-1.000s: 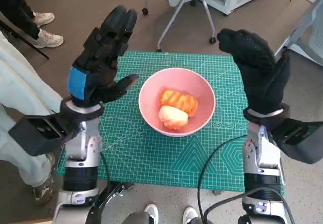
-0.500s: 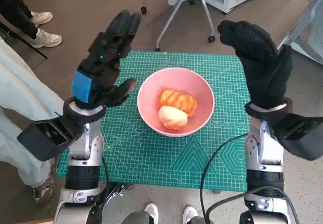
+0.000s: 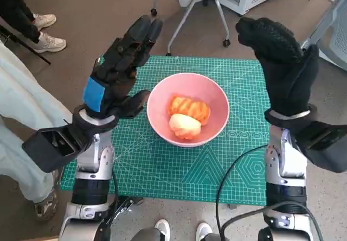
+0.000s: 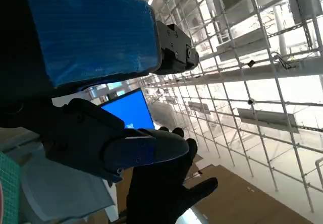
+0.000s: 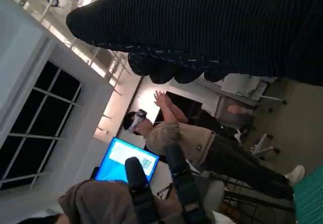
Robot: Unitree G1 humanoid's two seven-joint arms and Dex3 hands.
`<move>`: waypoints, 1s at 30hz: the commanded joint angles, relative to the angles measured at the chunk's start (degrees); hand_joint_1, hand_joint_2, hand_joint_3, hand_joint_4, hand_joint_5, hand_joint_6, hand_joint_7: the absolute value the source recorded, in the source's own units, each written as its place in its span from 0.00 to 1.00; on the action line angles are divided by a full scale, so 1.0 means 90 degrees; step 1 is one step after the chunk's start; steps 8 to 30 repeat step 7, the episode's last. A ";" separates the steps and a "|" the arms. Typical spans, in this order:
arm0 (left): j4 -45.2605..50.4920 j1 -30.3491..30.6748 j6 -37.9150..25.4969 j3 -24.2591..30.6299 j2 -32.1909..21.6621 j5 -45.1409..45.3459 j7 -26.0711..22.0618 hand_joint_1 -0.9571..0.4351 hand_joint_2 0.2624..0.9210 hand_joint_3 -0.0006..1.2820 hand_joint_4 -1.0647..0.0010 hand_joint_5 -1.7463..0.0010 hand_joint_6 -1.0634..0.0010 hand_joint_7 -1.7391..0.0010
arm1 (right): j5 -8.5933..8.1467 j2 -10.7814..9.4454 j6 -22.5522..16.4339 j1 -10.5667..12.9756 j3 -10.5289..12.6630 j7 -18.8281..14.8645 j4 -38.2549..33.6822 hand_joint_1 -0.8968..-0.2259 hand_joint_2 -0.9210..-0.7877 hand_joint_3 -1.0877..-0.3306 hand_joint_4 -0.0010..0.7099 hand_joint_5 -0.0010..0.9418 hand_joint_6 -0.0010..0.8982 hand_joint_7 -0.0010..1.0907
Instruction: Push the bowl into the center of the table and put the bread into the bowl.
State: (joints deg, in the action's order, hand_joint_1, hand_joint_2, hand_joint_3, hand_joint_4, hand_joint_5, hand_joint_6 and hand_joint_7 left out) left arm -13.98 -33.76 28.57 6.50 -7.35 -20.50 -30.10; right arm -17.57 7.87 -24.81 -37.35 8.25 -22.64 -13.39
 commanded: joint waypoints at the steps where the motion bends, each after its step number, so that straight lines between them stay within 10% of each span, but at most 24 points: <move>1: 0.0140 -0.0077 -0.0076 -0.0037 0.0030 -0.0087 -0.0035 0.22 1.00 0.39 0.88 1.00 0.80 1.00 | 0.0110 0.0065 0.0105 0.0185 -0.0027 0.0049 0.0054 0.36 0.00 0.44 0.31 0.00 0.07 0.57; 30: 0.0221 -0.0075 -0.0170 -0.0090 0.0082 -0.0074 -0.0009 0.22 1.00 0.40 0.88 1.00 0.80 1.00 | 0.0084 0.0084 0.0095 0.0226 -0.0023 0.0026 0.0074 0.36 0.00 0.44 0.31 0.00 0.07 0.56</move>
